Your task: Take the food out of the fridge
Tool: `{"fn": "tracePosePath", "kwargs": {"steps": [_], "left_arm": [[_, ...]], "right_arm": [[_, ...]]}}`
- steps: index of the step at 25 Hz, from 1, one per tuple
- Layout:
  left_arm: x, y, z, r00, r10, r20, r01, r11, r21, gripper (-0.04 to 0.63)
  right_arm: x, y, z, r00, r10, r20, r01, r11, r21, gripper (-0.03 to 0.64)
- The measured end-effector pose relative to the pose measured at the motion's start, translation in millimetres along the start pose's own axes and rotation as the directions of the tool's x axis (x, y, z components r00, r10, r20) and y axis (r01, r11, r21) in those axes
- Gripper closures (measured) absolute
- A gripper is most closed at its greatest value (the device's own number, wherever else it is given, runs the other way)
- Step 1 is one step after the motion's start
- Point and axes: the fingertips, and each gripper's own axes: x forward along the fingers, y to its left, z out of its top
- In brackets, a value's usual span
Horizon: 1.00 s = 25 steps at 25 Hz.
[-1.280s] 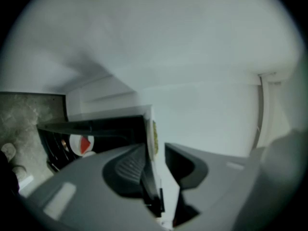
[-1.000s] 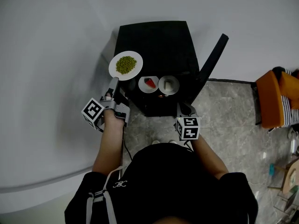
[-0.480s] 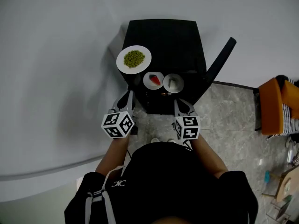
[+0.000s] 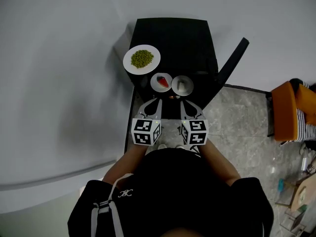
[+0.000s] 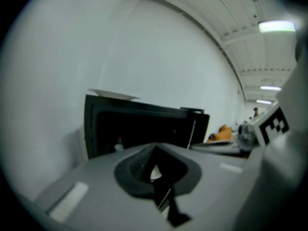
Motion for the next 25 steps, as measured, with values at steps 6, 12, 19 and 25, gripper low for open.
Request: {"fn": "tracePosePath", "kwargs": {"steps": [6,12,19,25], "left_arm": [[7,-12,-9,0.998,-0.064,-0.029,0.063,0.998,-0.020,0.600],[9,-11,-21,0.997,-0.052,-0.050,0.051,0.998,-0.033,0.598],[10,-5,-31,0.996,-0.051,-0.070,0.045,0.996,-0.081,0.597],[34,11,-78,0.980,-0.135,-0.144,0.078,0.934,-0.349,0.595]], "right_arm": [[-3,-3,-4,1.000,-0.020,-0.002,0.020,1.000,-0.006,0.624],[-4,-5,-9,0.999,-0.031,-0.012,0.031,1.000,-0.004,0.624],[-7,-6,-17,0.998,-0.044,-0.034,0.044,0.999,-0.001,0.624],[-14,-15,-31,0.994,-0.086,-0.069,0.086,0.996,0.001,0.624]]}}
